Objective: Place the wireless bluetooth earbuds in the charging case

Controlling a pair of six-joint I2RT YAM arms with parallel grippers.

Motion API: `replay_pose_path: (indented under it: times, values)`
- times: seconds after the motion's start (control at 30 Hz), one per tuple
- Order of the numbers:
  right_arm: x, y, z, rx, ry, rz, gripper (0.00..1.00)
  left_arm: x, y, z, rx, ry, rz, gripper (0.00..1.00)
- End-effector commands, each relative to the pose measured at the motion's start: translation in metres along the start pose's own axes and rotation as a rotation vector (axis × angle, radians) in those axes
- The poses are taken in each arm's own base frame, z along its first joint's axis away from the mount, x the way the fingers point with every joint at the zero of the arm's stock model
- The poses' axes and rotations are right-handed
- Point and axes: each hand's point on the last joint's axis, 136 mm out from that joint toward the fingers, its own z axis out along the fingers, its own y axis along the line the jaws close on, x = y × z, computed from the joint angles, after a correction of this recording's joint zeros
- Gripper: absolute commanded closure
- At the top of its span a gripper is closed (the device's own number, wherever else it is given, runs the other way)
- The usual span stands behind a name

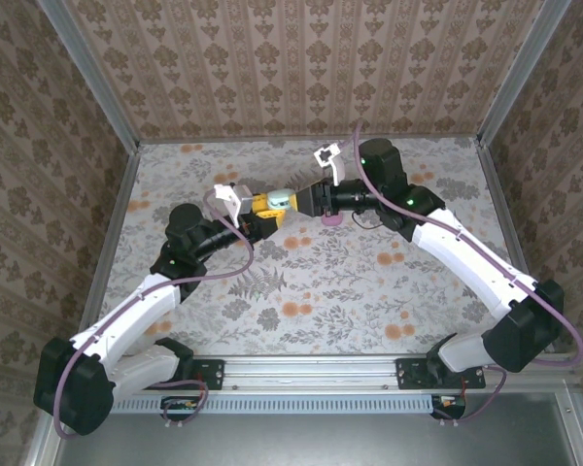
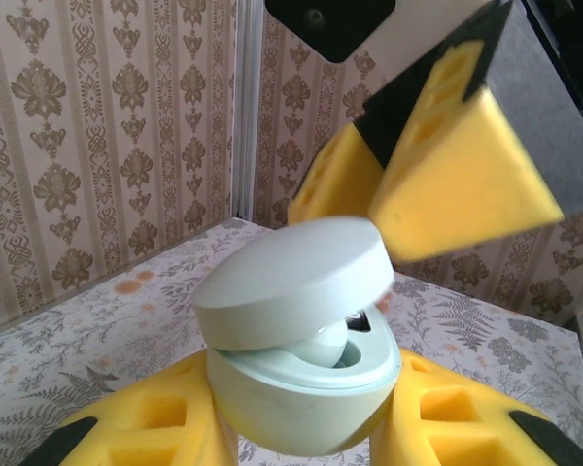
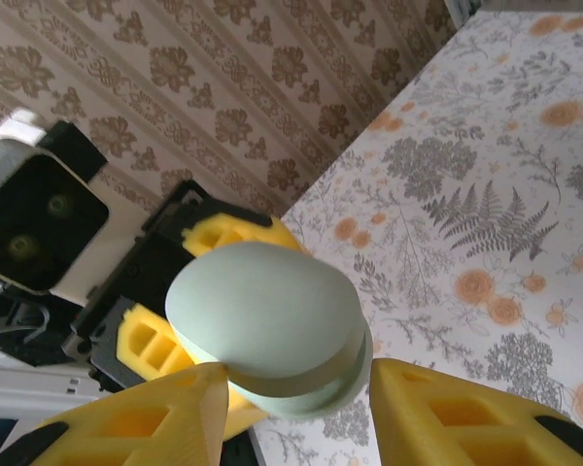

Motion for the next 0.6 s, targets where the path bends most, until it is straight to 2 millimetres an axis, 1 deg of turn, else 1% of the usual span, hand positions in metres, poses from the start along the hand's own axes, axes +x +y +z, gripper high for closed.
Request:
replay_pose_path:
  times: [0.0, 0.2, 0.4, 0.5, 0.57]
  values:
    - [-0.019, -0.008, 0.004, 0.034, -0.058, 0.006, 0.55, -0.028, -0.025, -0.001, 0.103, -0.065, 0.052, 0.71]
    - [-0.028, -0.009, 0.008, 0.036, -0.069, 0.019, 0.54, -0.028, -0.025, -0.001, 0.101, -0.066, 0.053, 0.71]
    - [-0.036, -0.013, 0.008, 0.063, -0.081, 0.042, 0.52, -0.029, -0.024, -0.001, 0.086, -0.069, 0.055, 0.71]
    - [-0.038, -0.008, 0.007, 0.044, -0.081, 0.045, 0.5, -0.029, -0.019, -0.002, 0.057, -0.075, 0.058, 0.71]
    - [-0.04, -0.003, 0.005, 0.027, -0.084, 0.042, 0.49, -0.029, -0.012, -0.003, 0.012, -0.083, 0.056, 0.71]
